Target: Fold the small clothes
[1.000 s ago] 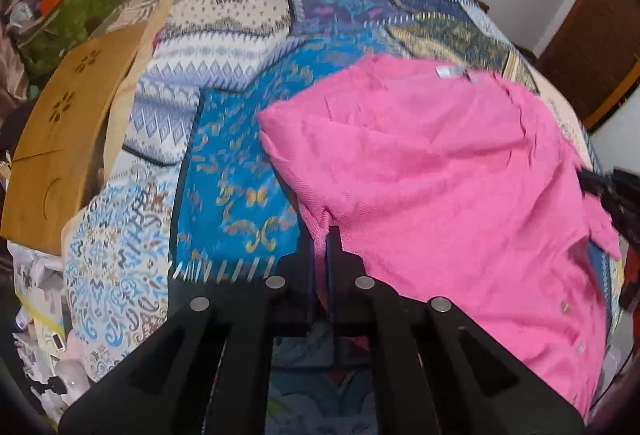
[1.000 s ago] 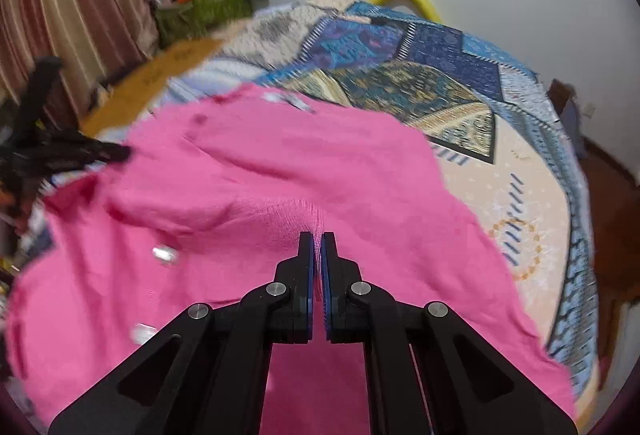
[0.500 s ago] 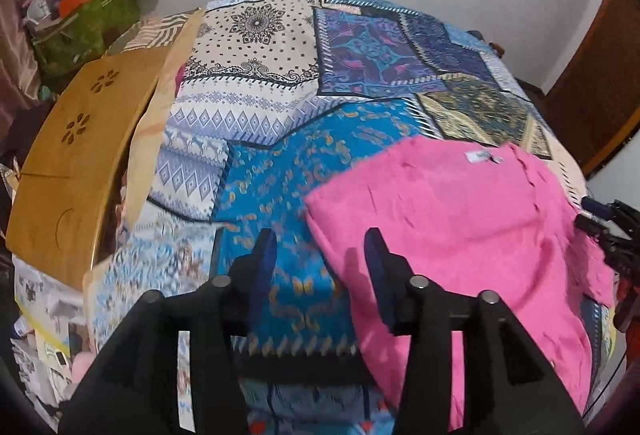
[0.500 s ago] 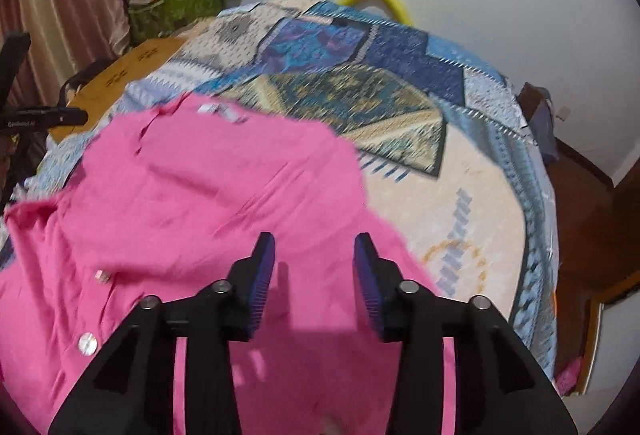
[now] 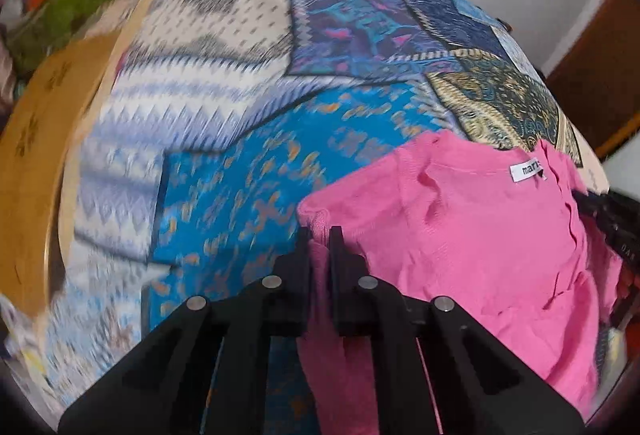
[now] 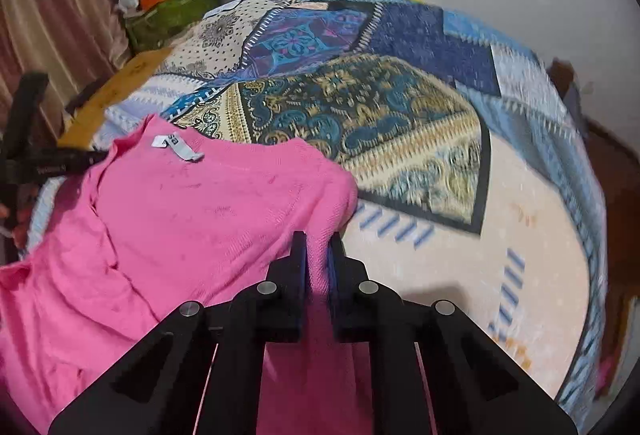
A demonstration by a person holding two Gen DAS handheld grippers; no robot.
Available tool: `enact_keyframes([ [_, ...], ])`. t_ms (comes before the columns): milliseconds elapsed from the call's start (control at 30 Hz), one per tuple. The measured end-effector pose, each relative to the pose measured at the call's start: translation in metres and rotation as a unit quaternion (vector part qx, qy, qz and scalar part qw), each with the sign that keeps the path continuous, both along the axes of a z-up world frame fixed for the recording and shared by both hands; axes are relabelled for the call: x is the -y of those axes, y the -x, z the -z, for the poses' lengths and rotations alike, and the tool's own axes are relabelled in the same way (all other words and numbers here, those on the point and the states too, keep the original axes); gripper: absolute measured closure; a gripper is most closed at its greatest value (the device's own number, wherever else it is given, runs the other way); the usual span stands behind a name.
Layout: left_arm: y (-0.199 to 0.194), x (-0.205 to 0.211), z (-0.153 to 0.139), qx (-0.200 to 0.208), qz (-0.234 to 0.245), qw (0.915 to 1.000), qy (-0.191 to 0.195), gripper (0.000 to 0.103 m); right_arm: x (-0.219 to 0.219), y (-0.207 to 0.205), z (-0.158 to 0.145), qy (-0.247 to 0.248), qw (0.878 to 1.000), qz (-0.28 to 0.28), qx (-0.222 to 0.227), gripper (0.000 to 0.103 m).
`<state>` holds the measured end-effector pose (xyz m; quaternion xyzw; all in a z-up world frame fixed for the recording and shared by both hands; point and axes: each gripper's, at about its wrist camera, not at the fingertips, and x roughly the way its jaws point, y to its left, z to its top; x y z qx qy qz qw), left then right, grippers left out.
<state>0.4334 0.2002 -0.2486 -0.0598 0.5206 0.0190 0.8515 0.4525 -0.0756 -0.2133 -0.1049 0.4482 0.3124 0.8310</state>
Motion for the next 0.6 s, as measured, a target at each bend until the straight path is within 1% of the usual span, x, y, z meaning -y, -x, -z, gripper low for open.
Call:
enact_keyframes([
  [67, -0.010, 0.006, -0.009, 0.021, 0.007, 0.9994, -0.026, 0.096, -0.004, -0.004, -0.002, 0.023, 0.999, 0.001, 0.025, 0.095],
  [167, -0.027, 0.009, -0.021, 0.044, -0.006, 0.9976, -0.053, 0.096, 0.005, -0.017, -0.007, 0.028, 0.998, 0.038, 0.049, 0.095],
  [200, -0.031, 0.009, -0.023, 0.043, -0.010, 0.9975, -0.055, 0.096, 0.010, -0.020, -0.010, 0.026, 0.997, 0.054, 0.052, 0.095],
  [233, -0.034, 0.008, -0.024, 0.036, -0.009, 0.9982, -0.047, 0.096, 0.013, -0.022, -0.012, 0.023, 0.997, 0.060, 0.049, 0.093],
  [267, -0.034, 0.007, -0.026, 0.030, -0.008, 0.9988, -0.038, 0.095, 0.017, -0.022, -0.015, 0.022, 0.997, 0.063, 0.040, 0.093],
  [333, -0.027, 0.008, -0.030, 0.026, -0.007, 0.9993, -0.027, 0.082, 0.020, -0.018, -0.020, 0.023, 0.997, 0.062, 0.038, 0.088],
  [367, -0.019, 0.009, -0.032, 0.029, -0.004, 0.9993, -0.025, 0.077, 0.022, -0.010, -0.025, 0.022, 0.998, 0.053, 0.039, 0.081],
  [400, -0.011, 0.010, -0.034, 0.030, -0.001, 0.9992, -0.026, 0.065, 0.023, -0.006, -0.028, 0.018, 0.998, 0.046, 0.038, 0.077],
  [433, 0.000, 0.013, -0.037, 0.032, 0.002, 0.9990, -0.032, 0.057, 0.023, -0.001, -0.032, 0.014, 0.998, 0.038, 0.039, 0.069],
  [467, 0.009, 0.016, -0.039, 0.035, 0.005, 0.9987, -0.037, 0.055, 0.025, 0.010, -0.038, 0.006, 0.999, 0.028, 0.041, 0.064],
  [533, 0.030, 0.022, -0.041, 0.036, 0.017, 0.9982, -0.045, 0.054, 0.026, 0.026, -0.046, -0.006, 0.999, 0.013, 0.044, 0.063],
  [600, 0.047, 0.025, -0.040, 0.026, 0.022, 0.9984, -0.046, 0.054, 0.026, 0.040, -0.050, -0.015, 0.999, 0.001, 0.040, 0.063],
])
